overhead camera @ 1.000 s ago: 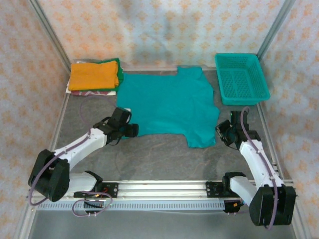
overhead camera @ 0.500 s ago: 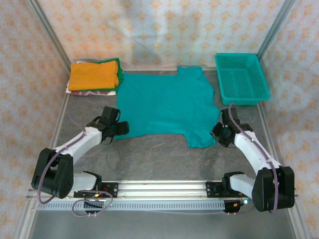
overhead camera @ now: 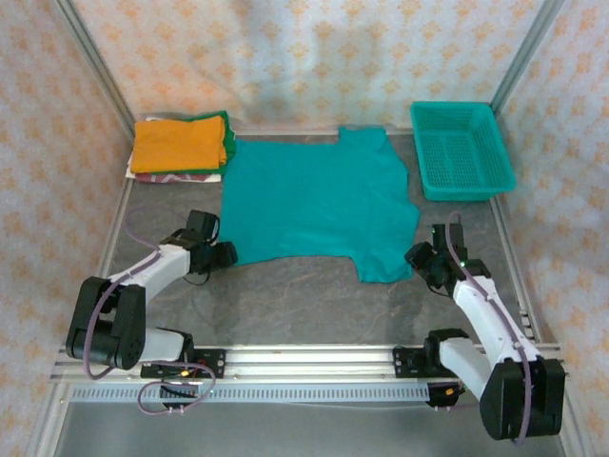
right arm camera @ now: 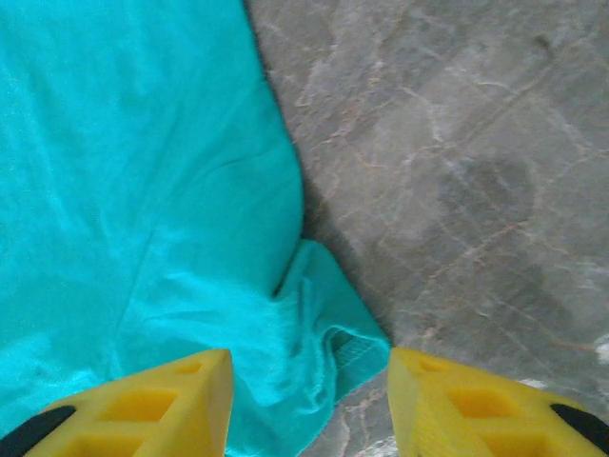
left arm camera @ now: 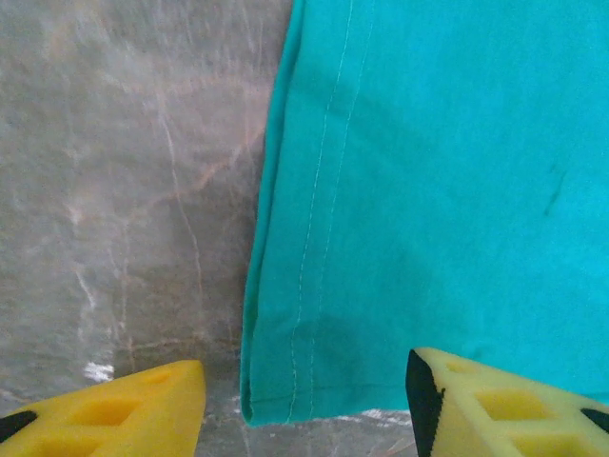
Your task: Fold and stack the t-shirts
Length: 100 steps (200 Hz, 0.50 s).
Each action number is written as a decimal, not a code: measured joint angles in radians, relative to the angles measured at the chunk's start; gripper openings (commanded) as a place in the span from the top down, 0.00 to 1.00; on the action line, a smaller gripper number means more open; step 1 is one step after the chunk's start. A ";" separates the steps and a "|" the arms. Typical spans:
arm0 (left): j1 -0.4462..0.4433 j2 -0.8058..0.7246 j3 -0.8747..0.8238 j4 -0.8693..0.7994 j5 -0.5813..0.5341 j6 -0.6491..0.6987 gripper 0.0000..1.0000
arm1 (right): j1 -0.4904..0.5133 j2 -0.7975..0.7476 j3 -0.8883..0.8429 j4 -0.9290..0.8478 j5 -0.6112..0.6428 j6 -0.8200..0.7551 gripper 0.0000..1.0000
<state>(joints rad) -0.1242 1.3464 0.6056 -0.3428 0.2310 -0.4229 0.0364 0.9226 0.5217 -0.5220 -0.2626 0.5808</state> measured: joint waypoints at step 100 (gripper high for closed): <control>0.019 0.055 0.040 -0.058 -0.028 -0.017 1.00 | -0.029 0.006 -0.049 0.050 -0.061 -0.003 0.52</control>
<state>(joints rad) -0.1047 1.4010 0.6453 -0.4004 0.2028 -0.4400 0.0074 0.9283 0.4725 -0.4717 -0.3241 0.5777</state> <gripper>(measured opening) 0.046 0.476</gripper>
